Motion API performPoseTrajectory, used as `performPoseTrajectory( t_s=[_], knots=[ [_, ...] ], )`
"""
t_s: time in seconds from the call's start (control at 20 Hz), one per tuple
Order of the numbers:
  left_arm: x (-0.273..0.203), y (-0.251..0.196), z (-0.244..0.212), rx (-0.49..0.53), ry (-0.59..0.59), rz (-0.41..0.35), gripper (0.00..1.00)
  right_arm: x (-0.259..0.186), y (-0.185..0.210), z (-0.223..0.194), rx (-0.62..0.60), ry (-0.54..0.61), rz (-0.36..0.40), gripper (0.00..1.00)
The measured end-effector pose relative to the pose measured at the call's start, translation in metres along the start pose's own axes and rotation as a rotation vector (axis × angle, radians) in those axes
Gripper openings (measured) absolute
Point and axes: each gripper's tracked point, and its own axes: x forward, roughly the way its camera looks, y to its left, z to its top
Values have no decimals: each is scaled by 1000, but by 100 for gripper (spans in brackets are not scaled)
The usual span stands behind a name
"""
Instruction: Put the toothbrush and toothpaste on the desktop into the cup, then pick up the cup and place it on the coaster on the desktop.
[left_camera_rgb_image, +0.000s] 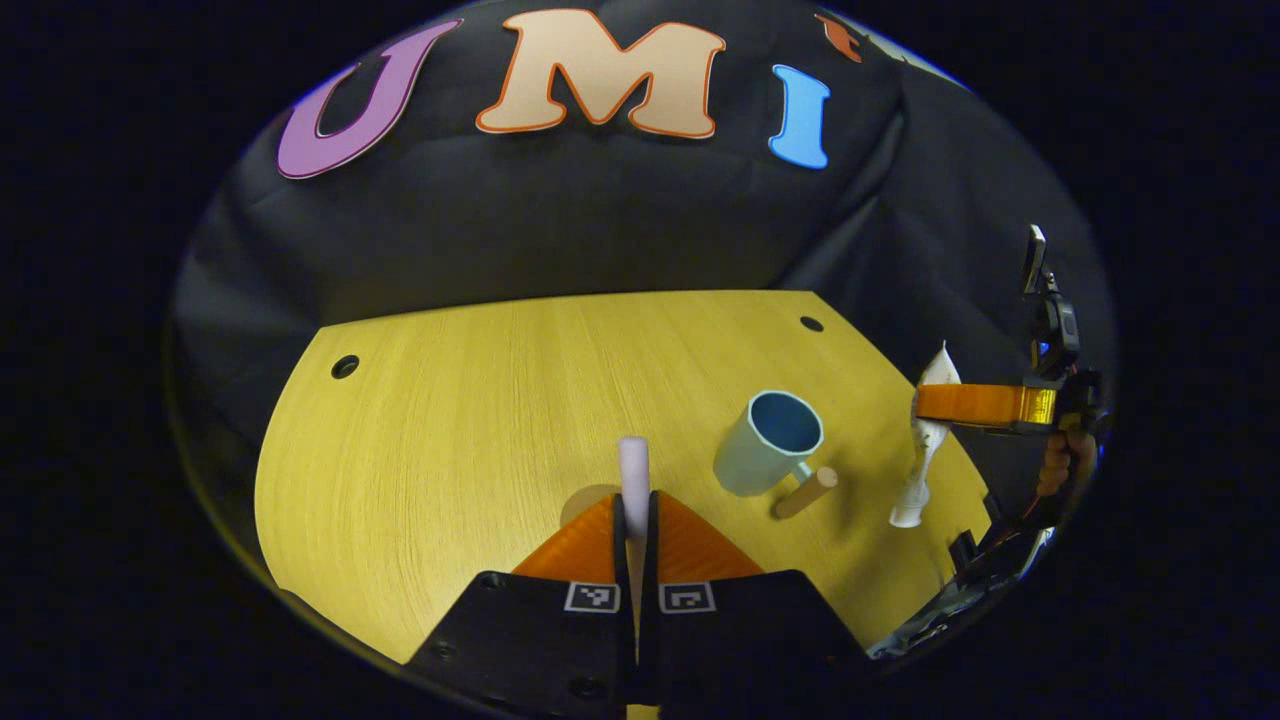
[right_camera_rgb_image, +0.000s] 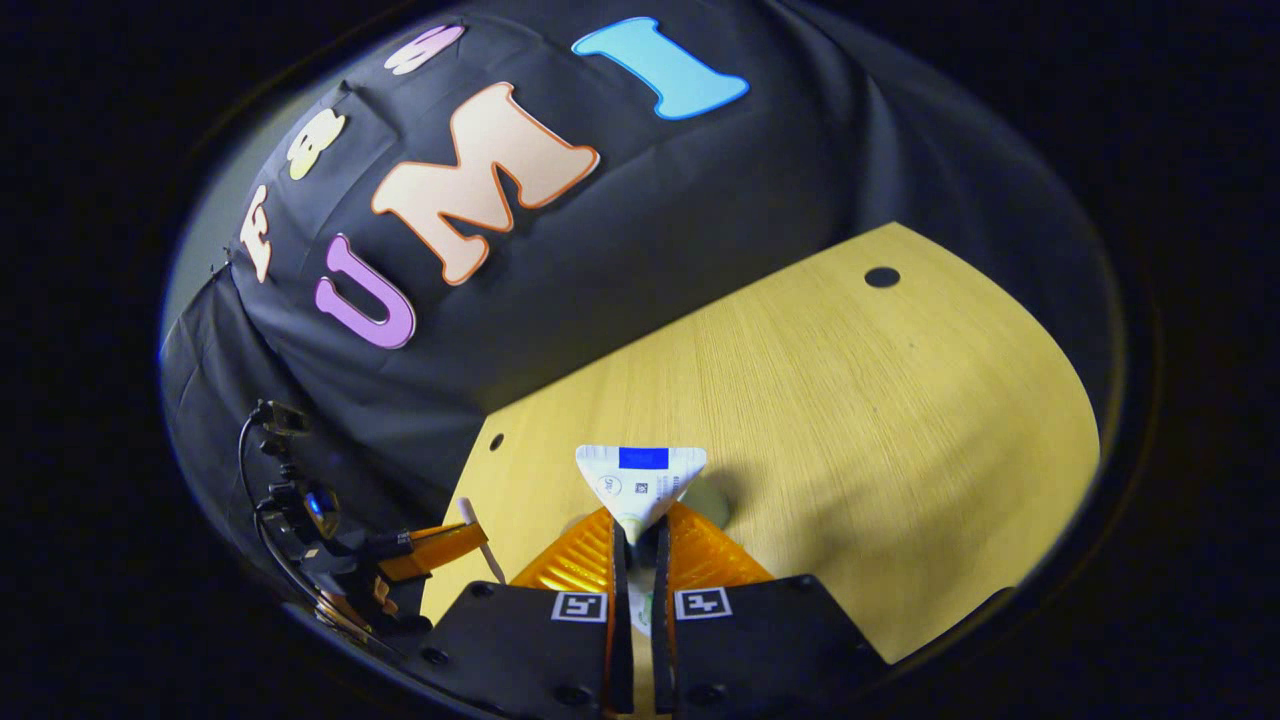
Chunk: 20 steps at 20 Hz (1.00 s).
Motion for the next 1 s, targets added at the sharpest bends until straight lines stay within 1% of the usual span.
performPoseTrajectory(
  t_s=[0.2, 0.4, 0.5, 0.6, 0.7, 0.8, 1.0],
  knots=[
    [5, 6, 33, 5, -120, -58, 0, 23, 28, 29, 27, -88, 51, 10],
    [8, 11, 62, -24, -228, -124, 0, 45, 43, 60, -3, -217, 82, 10],
    [8, 11, 71, -13, -278, -159, 0, 58, 44, 70, -29, -284, 76, 10],
    [6, 8, 82, -10, -329, -196, 0, 70, 39, 69, -70, -317, 53, 10],
    [6, 7, 94, -5, -382, -219, 0, 86, 36, 61, -101, -316, 41, 10],
    [15, 0, 102, 3, -419, -239, 0, 99, 30, 47, -128, -303, 21, 10],
    [19, -15, 116, -5, -469, -294, 0, 112, 24, 19, -129, -287, 7, 10]
  ],
)
